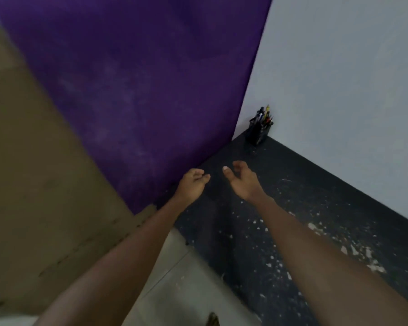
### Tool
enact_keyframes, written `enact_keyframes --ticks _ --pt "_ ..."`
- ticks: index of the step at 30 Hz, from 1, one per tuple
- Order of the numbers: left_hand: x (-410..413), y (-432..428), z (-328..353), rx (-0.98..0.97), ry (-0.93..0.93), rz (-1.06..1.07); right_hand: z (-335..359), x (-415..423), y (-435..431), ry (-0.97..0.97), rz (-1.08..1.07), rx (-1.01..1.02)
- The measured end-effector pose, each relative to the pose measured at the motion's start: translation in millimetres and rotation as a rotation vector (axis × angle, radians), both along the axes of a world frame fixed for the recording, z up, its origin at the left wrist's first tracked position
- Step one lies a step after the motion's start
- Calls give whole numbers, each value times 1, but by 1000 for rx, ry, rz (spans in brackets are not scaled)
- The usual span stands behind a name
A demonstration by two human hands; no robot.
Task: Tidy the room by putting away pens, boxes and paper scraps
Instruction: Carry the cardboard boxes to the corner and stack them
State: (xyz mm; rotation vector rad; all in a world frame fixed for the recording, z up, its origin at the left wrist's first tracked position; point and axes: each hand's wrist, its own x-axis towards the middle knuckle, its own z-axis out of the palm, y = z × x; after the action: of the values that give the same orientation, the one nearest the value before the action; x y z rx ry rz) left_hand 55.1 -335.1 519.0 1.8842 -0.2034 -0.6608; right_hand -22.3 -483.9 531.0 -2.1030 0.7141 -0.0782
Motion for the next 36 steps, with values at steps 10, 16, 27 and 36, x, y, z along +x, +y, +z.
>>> enact_keyframes --ticks 10,16,27,36 --pt "-58 166 -19 -50 48 357 -15 -15 152 58 276 29" --pt "-93 274 -17 -33 0 570 -24 -3 255 103 545 -6" --pt "-222 429 -23 50 1 1191 -44 -34 438 73 1124 -16" --pt "-358 470 -19 86 -9 1603 -44 -121 519 175 1532 108"
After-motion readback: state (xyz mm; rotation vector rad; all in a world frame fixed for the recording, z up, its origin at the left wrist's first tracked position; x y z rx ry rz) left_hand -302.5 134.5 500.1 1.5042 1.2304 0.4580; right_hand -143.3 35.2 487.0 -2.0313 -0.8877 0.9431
